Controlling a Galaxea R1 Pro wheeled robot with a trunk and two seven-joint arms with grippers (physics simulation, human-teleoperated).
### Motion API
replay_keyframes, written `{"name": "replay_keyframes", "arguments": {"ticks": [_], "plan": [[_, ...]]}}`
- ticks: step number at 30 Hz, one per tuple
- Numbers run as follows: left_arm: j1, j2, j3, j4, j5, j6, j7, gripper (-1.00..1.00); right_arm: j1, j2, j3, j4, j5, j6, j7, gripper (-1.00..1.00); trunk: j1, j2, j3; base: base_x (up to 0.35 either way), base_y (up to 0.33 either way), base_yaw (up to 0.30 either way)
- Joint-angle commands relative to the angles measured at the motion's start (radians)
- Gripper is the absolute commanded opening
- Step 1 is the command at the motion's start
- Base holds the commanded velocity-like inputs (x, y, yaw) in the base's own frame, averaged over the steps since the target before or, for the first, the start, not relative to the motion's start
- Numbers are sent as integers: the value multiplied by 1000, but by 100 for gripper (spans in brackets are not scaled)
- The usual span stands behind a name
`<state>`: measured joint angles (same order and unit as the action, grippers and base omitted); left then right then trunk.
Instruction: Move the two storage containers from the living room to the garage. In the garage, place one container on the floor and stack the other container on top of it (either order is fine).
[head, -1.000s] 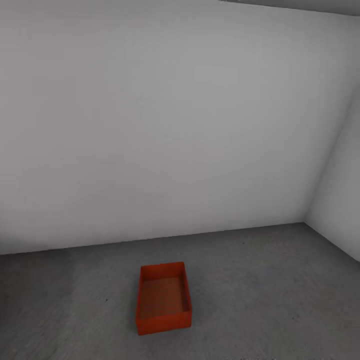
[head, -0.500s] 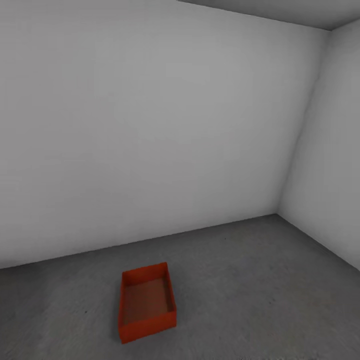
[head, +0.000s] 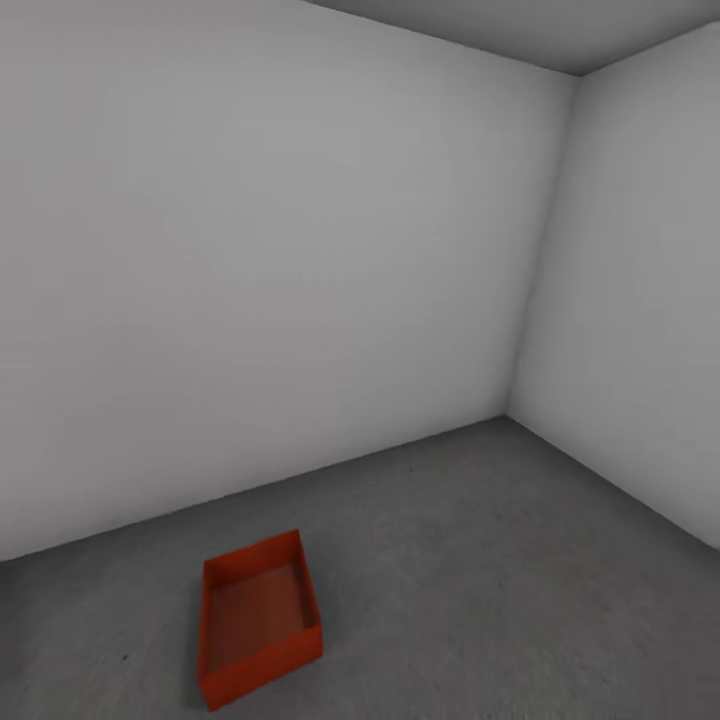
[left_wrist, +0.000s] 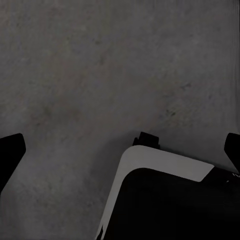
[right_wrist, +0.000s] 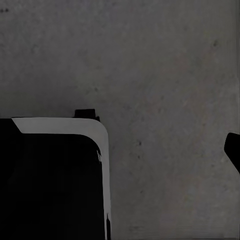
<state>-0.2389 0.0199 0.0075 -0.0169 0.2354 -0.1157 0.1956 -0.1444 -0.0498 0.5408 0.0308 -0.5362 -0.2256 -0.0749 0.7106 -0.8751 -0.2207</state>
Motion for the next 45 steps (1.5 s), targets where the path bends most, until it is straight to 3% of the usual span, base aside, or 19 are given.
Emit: {"name": "replay_keyframes", "arguments": {"ticks": [1,45], "plan": [[-1,0,0,0,5,-3,1,100,-1,1,8,3,-7,-5,0,100,0,-1,-1,0,0,-286],[0,0,0,0,5,-4,1,100,-1,6,8,2,-6,-5,-2,100,0,-1,-1,0,0,-294]]}}
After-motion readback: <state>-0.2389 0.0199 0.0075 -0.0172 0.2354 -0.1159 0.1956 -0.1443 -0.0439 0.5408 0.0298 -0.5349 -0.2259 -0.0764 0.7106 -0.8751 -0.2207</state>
